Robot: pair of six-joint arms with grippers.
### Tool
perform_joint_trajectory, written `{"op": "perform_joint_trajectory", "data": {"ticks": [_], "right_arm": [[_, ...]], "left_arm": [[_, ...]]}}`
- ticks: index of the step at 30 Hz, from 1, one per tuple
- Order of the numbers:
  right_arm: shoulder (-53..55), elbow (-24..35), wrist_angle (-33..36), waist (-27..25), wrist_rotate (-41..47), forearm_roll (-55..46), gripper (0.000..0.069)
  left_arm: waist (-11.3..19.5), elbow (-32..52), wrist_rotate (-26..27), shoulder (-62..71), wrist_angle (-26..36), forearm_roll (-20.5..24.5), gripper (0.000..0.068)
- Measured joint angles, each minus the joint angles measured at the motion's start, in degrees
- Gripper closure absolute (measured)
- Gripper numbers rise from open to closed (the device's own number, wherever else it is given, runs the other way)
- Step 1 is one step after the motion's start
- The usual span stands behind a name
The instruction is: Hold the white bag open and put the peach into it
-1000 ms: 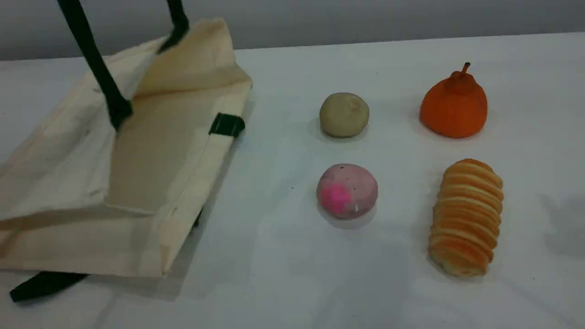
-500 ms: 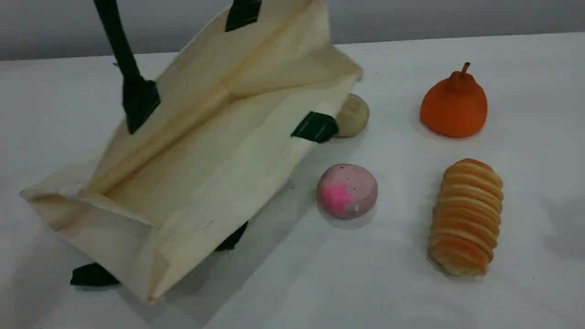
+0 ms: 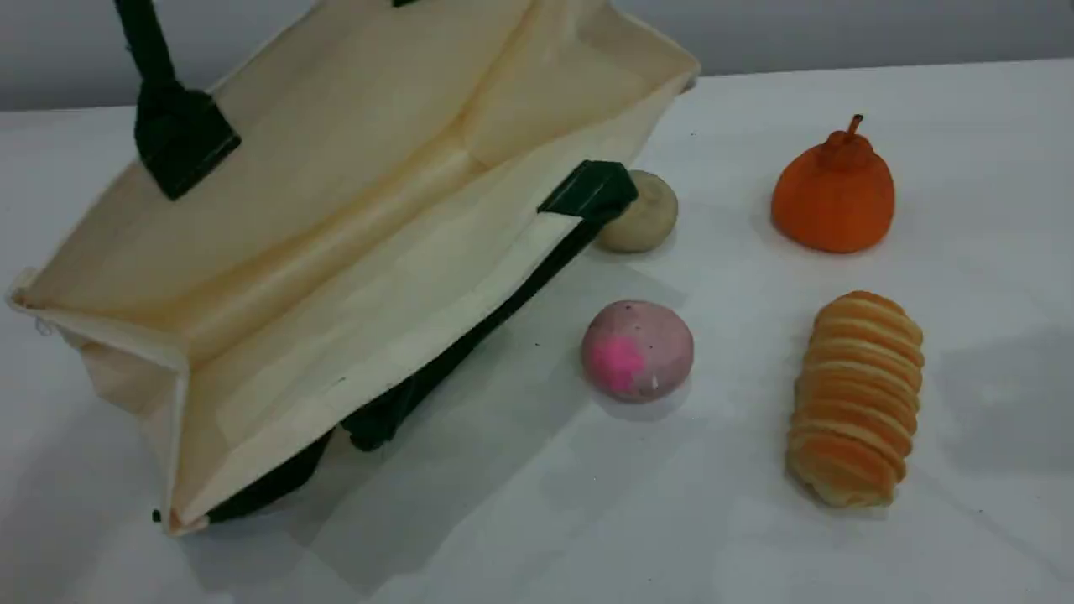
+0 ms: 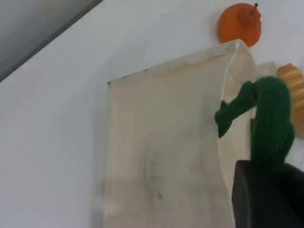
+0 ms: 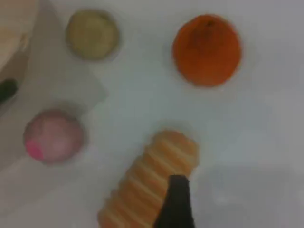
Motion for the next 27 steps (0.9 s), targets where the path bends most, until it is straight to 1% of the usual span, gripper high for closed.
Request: {"op": "perform_joint_trajectory", "data": {"ticks": [5,7,10,14,17,21,24,27], "right_arm": [[5.0,0.0,-0.9,5.2,-7.7,0.1,0.0115],[7.4,0.0,-1.6,6.8,-9.1,0.1,0.0115],[10.8,0.0,-3.8,8.6,-9.3,1.3,0.0115],[14.6,0.0,-6.4,10.2,-9.6,3.9,0.0115],[16.5,0.0,-7.0,11.4,-10.7,4.1,0.0115],[18.2,0.0,-9.9,12.9,-11.6,6.2,0.0115],[19.6,0.0,-12.0,14.7,-13.2,8.8,0.0115],[21.6,0.0,-13.9,16.7,-15.0,9.3,0.0115]], "left_arm": [[0.0,0.0,-0.3,0.0,-0.1,0.7,0.0588],[0.0,0.0,-0.3,0.0,-0.1,0.7,0.0588],[0.0,0.0,-0.3,0.0,-0.1,1.0,0.0588],[0.0,0.0,-0.3,0.0,-0.1,3.2,0.0588],[0.0,0.0,-0.3,0.0,-0.1,3.4,0.0588],[0.0,0.0,-0.3,0.0,-0.2,3.9,0.0588],[0.0,0.0,-0.3,0.0,-0.2,3.8,0.0588],[0.0,0.0,-0.3,0.0,-0.2,3.8,0.0588]]}}
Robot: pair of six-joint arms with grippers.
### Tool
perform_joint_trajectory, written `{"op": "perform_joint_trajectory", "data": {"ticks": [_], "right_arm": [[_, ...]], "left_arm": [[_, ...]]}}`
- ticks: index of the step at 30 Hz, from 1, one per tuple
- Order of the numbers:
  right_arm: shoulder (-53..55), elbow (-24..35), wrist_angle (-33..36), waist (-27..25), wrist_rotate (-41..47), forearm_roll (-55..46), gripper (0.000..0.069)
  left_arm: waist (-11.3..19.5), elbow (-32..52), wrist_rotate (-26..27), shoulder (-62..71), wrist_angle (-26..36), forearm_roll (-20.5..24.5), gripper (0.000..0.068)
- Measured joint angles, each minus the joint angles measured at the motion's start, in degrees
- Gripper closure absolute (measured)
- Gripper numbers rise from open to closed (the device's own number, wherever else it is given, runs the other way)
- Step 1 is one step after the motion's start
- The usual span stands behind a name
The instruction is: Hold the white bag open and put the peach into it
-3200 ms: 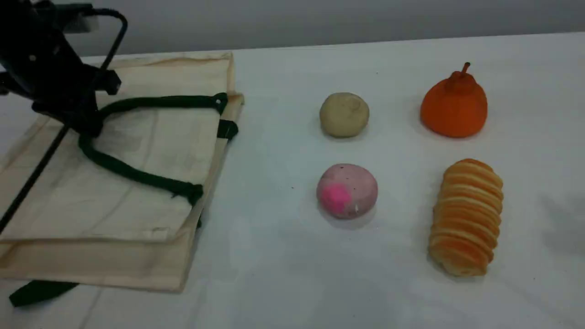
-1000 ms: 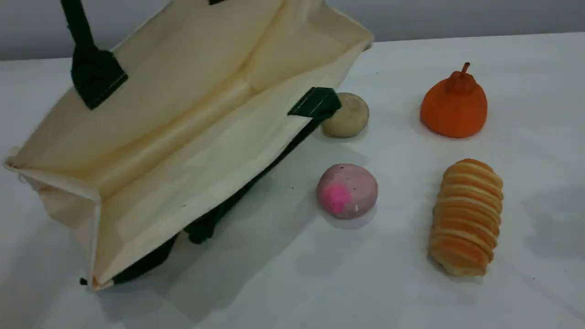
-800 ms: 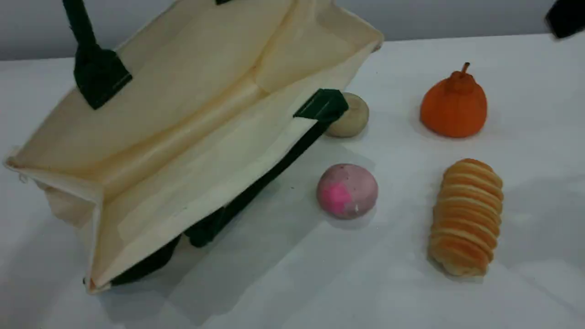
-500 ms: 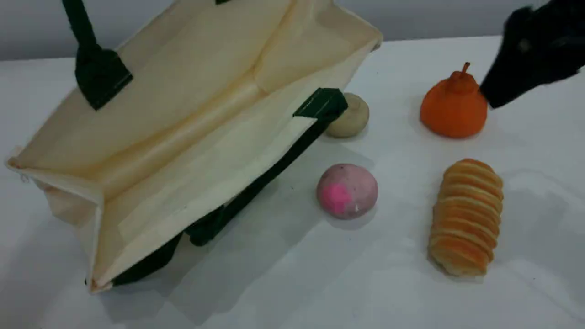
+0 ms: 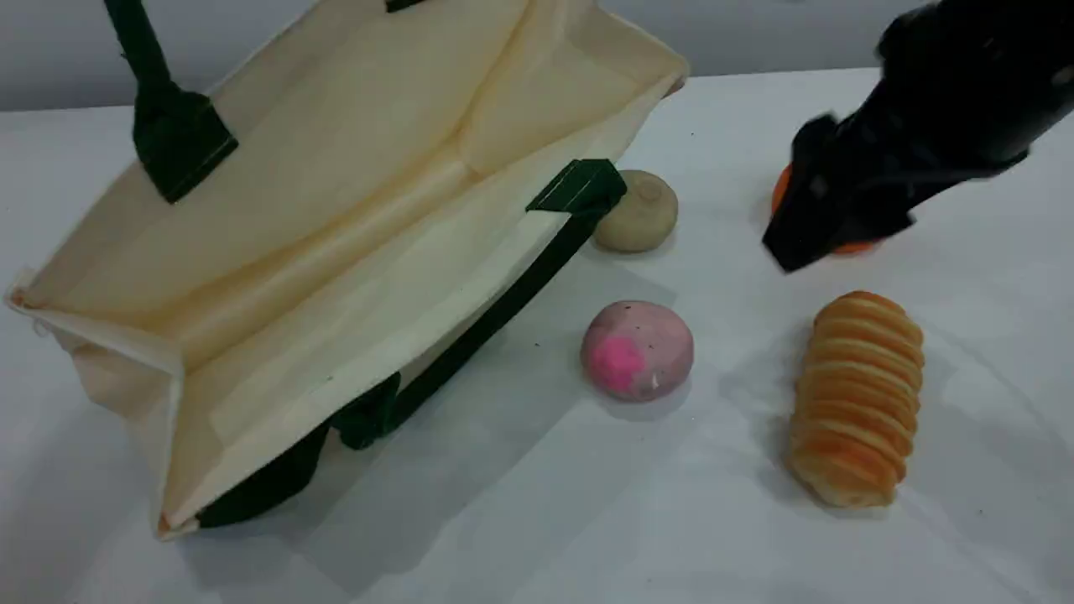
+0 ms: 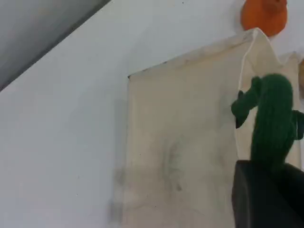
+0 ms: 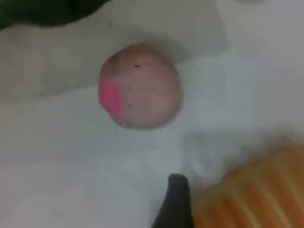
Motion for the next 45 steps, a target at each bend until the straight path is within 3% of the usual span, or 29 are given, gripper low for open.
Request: {"op": "perform_joint_trajectory", "data": {"ticks": [11,16,22,34,45], "right_arm": [[9.0,0.0,-7.9,7.6,-1.2,3.3,0.0115],[9.6,0.0,-12.1,10.8,-1.2,4.0,0.0115],[9.6,0.0,-15.5,13.3,-1.2,4.8,0.0115],[12.9,-0.1,-21.0,14.1,-0.8,5.0,0.0115],[17.7,-4.1,-23.0,15.9,-0.6,6.3,0.0115]], "left_arm": [[0.0,0.0,-1.3,0.0,0.0,0.8,0.0588],[0.0,0.0,-3.3,0.0,0.0,4.4,0.0588],[0.0,0.0,-3.3,0.0,0.0,4.4,0.0588],[0.0,0.0,-3.3,0.0,0.0,4.3,0.0588],[0.0,0.0,-3.4,0.0,0.0,4.4,0.0588]]}}
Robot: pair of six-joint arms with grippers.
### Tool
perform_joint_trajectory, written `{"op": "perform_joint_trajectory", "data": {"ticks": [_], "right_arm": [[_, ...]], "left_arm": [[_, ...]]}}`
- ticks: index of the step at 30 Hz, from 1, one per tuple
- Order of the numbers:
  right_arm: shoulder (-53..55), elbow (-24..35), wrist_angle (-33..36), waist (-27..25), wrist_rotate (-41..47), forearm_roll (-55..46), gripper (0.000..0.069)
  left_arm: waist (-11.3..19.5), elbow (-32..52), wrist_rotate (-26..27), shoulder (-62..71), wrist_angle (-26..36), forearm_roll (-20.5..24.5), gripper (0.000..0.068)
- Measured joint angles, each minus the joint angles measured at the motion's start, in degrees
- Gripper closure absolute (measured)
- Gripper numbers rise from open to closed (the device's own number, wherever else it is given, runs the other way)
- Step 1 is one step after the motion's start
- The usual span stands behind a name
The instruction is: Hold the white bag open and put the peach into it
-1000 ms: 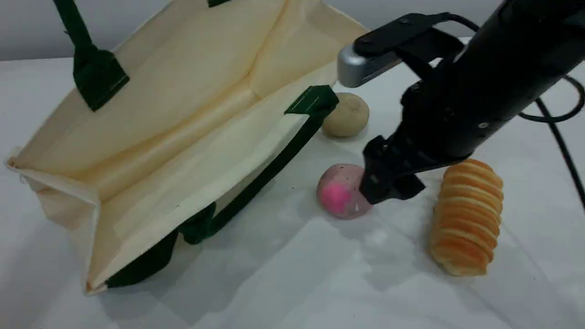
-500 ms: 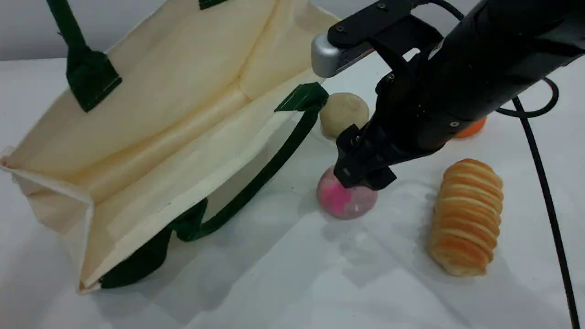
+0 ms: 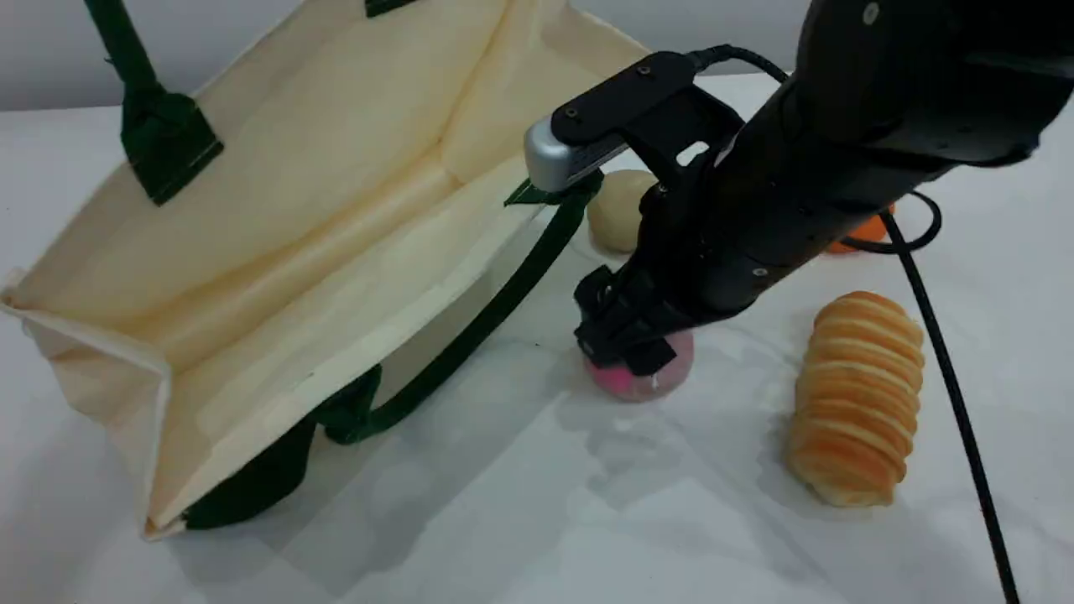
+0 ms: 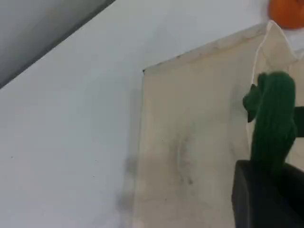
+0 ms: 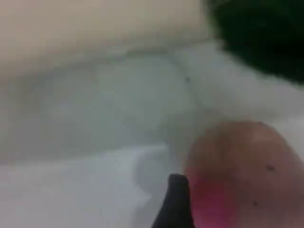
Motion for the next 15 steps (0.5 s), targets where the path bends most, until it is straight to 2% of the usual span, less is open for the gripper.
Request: {"op": "perform_joint_trajectory", "data": {"ticks": [7,12,15], "right_arm": [[3.1,-0.5,-1.5,0.0,0.0,-0.1,0.0144],[4.3,-0.5,-2.0,0.0,0.0,-0.1,0.0239],[4.3,-0.5,-1.9,0.0,0.0,-0.1,0.0326]], "left_arm": [[0.0,0.0,0.0,0.0,0.0,0.1,0.0588],[0.0,0.0,0.0,0.0,0.0,0.1,0.0588],[0.0,0.0,0.0,0.0,0.0,0.1,0.0588]]}}
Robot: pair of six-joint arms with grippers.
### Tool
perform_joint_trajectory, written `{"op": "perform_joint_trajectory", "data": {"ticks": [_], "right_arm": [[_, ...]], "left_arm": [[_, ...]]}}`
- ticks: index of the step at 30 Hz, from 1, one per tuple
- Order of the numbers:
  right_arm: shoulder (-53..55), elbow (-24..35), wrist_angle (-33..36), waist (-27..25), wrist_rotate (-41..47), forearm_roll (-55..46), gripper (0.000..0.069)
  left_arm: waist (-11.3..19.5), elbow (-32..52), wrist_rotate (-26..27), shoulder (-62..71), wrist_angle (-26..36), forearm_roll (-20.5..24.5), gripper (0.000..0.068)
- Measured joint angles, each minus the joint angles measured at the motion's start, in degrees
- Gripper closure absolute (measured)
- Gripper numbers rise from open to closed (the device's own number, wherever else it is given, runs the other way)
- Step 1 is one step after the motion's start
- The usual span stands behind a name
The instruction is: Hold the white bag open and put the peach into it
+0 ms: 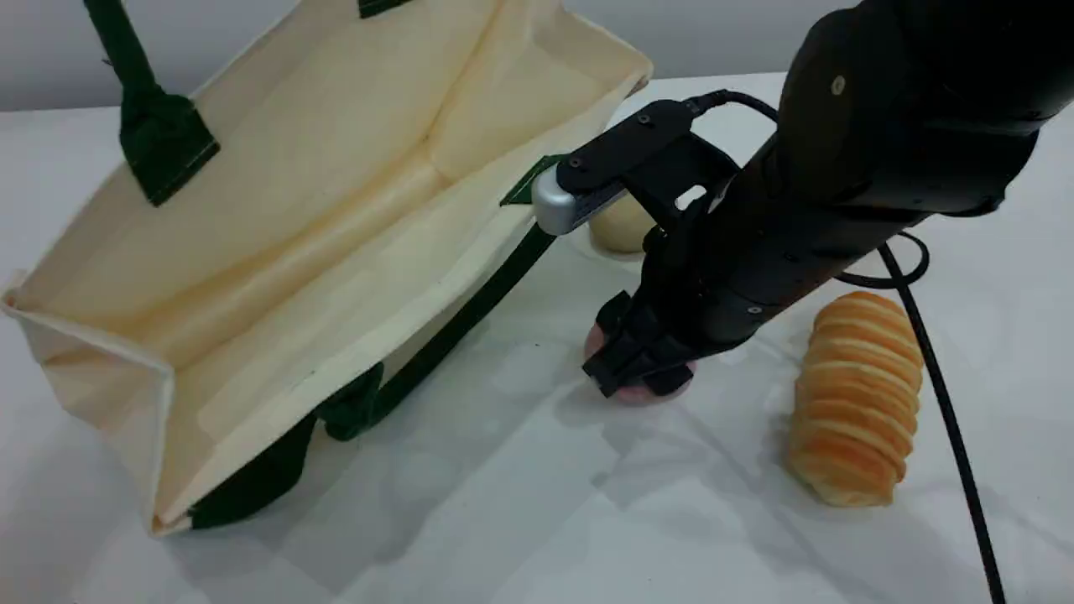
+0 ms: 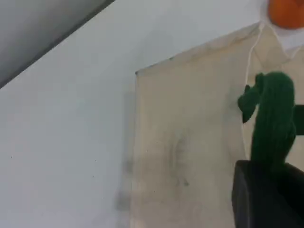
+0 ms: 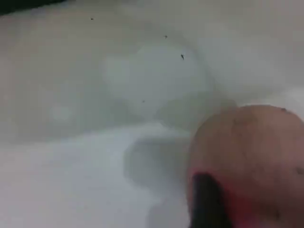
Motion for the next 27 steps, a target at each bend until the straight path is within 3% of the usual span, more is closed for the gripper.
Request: {"op": "perform_joint_trajectory", "data": {"ticks": [4,22,27], "right_arm": [[-0.1,0.0,0.4,0.0,0.0,-0.1,0.0407],[-4.4,0.1,6.6,-0.1,-1.8,-0.6,0.0425],[-7.9,0.1,9.0,-2.5,-1.8,-1.3,0.0428]], "left_arm": [[0.0,0.0,0.0,0.0,0.0,0.0,0.0588],[0.0,0.0,0.0,0.0,0.0,0.1,0.0588],[0.0,0.0,-0.1,0.0,0.0,0.1,0.0588]]}}
